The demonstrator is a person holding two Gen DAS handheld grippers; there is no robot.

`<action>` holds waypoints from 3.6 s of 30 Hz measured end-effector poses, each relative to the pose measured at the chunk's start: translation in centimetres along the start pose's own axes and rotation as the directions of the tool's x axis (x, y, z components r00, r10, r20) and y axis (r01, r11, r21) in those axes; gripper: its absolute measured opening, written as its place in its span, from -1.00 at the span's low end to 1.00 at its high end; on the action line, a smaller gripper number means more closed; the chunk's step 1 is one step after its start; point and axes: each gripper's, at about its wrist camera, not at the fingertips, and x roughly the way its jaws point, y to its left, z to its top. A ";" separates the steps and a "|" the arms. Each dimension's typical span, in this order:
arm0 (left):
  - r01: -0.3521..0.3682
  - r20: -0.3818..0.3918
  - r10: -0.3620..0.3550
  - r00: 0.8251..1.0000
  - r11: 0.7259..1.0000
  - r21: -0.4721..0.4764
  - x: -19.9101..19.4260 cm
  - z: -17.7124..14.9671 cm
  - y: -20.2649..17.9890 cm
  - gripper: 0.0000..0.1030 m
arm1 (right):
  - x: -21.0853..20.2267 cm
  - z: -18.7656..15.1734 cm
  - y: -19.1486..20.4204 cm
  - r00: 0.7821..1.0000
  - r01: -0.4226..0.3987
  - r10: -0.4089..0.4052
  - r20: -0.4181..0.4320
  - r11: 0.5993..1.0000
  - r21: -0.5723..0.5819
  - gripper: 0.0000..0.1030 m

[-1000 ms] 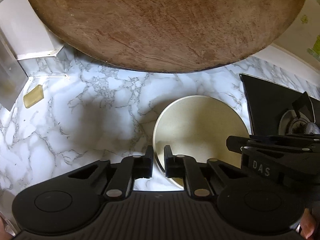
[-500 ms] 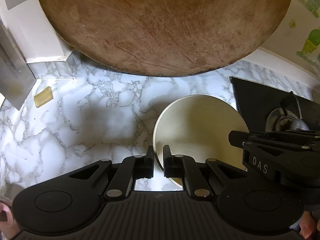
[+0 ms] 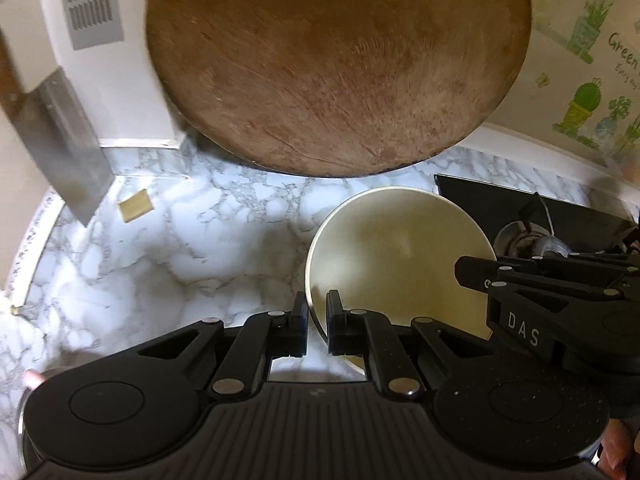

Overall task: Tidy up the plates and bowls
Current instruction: 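Lift the cream bowl with both grippers and lower it into the pink saucepan, then open both grippers and release the cream bowl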

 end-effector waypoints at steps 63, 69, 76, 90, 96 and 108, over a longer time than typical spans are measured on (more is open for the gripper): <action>-0.168 -0.075 0.163 0.984 0.984 -0.065 -7.0 -14.8 22.5 -0.85 | -1.0 -11.3 25.5 0.980 -0.169 0.150 -0.128 0.975 -0.147 -0.81; -0.164 -0.066 0.160 0.985 0.984 -0.063 -7.0 -14.7 22.6 -0.85 | -0.7 -11.2 25.6 0.980 -0.167 0.148 -0.131 0.975 -0.144 -0.80; -0.159 -0.063 0.154 0.986 0.985 -0.066 -6.9 -14.7 22.7 -0.85 | -0.5 -11.3 25.6 0.978 -0.180 0.163 -0.133 0.974 -0.135 -0.66; -0.091 -0.048 0.087 0.995 0.993 -0.077 -8.1 -14.5 23.3 -0.84 | -1.7 -10.8 25.1 0.970 -0.221 0.208 -0.123 0.969 -0.113 -0.39; -0.051 -0.011 0.051 0.999 0.995 -0.082 -9.6 -14.7 23.3 -0.76 | -3.3 -10.4 24.2 0.967 -0.246 0.237 -0.097 0.964 -0.102 -0.31; -0.029 0.046 0.035 0.998 0.990 -0.139 -11.9 -15.6 25.2 0.12 | -5.7 -10.6 21.6 0.962 -0.273 0.270 -0.042 0.957 -0.101 0.15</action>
